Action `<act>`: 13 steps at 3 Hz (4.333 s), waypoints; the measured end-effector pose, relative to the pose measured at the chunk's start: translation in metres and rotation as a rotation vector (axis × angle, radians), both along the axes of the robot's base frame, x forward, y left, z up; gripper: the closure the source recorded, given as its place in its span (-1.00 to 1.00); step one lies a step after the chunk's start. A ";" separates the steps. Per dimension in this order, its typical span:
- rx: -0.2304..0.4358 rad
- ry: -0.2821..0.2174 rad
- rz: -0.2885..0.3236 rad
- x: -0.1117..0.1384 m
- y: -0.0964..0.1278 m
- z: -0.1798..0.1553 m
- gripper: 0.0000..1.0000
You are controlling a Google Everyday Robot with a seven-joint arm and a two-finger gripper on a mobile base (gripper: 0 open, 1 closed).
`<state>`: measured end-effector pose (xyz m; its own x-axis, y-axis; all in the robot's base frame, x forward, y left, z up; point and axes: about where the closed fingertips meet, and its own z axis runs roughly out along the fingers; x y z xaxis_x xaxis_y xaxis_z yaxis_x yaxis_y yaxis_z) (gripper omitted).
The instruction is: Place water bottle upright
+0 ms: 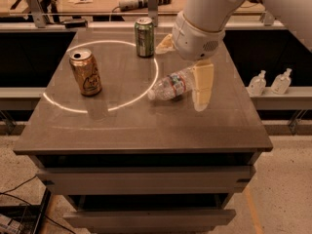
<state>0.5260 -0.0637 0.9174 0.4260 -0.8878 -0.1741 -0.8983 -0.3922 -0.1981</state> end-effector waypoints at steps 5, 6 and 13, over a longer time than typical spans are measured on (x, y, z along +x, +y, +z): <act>-0.051 0.016 0.061 0.080 -0.010 -0.056 -1.00; -0.082 0.039 0.079 0.081 -0.014 -0.071 -1.00; 0.351 0.167 -0.109 0.055 0.017 0.006 1.00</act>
Offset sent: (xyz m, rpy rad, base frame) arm 0.0694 0.0033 -0.0247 -0.0306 -0.0061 0.0735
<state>0.5813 -0.0472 0.9238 0.2727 -0.8006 -0.5335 -0.9621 -0.2269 -0.1512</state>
